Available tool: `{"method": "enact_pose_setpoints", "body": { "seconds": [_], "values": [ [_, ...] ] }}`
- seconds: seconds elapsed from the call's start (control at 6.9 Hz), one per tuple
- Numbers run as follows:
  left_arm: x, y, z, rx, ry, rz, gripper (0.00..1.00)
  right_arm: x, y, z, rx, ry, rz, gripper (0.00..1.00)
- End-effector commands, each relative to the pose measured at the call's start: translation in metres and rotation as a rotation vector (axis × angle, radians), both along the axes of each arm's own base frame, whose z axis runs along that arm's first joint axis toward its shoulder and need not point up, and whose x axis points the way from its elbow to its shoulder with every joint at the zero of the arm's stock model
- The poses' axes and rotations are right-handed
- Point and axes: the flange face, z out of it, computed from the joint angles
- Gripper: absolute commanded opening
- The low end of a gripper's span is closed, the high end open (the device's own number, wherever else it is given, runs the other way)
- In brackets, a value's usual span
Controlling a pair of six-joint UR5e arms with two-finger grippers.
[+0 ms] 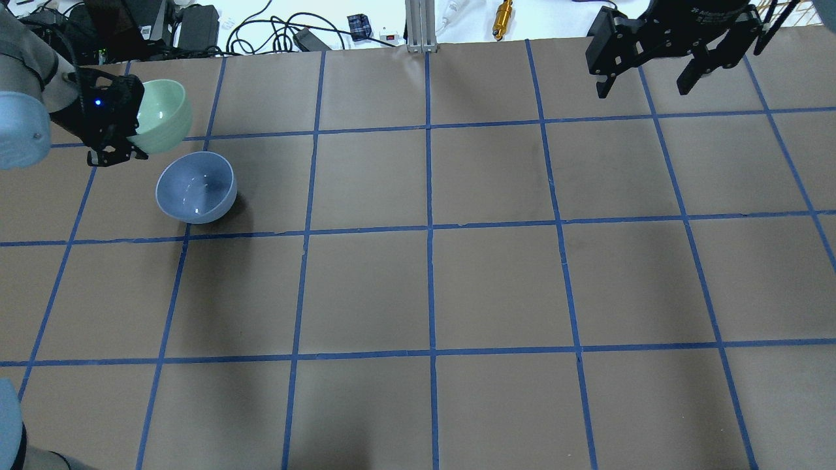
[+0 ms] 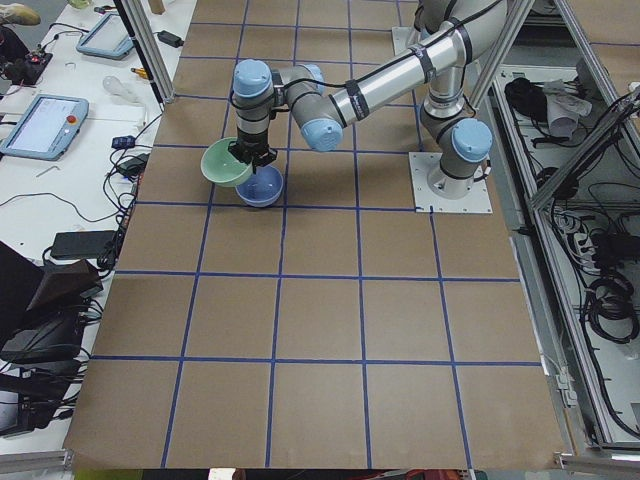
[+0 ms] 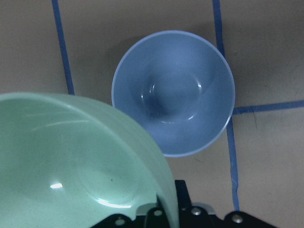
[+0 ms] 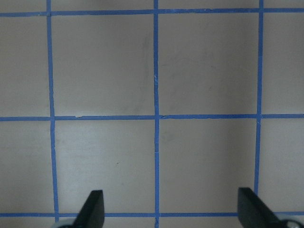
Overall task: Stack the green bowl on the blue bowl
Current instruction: 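Lift the green bowl and carry it over the blue bowl, then lower the green bowl into the blue bowl and open the left gripper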
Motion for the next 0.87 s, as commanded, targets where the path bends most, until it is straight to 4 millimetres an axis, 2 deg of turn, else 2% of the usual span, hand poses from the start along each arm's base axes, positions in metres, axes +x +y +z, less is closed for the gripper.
{"method": "enact_pose_setpoints", "body": {
  "seconds": [0.0,0.14,0.29,0.58,0.72],
  "values": [
    [-0.016,0.029,-0.052,-0.035,-0.011,0.016,0.0,0.0,0.0,-0.001,0.001,0.0,0.0,1.0],
    [-0.021,0.038,-0.065,-0.029,-0.01,0.023,0.0,0.0,0.0,-0.001,0.001,0.0,0.0,1.0],
    [-0.014,0.04,-0.066,-0.024,-0.011,0.023,0.0,0.0,0.0,0.0,0.0,0.001,0.0,1.0],
    [-0.015,0.041,-0.068,-0.02,-0.008,0.035,0.0,0.0,0.0,-0.001,0.001,0.0,0.0,1.0],
    [-0.014,0.04,-0.07,-0.008,-0.003,0.046,0.77,0.0,0.0,-0.001,0.001,0.0,0.0,1.0]
  ]
}}
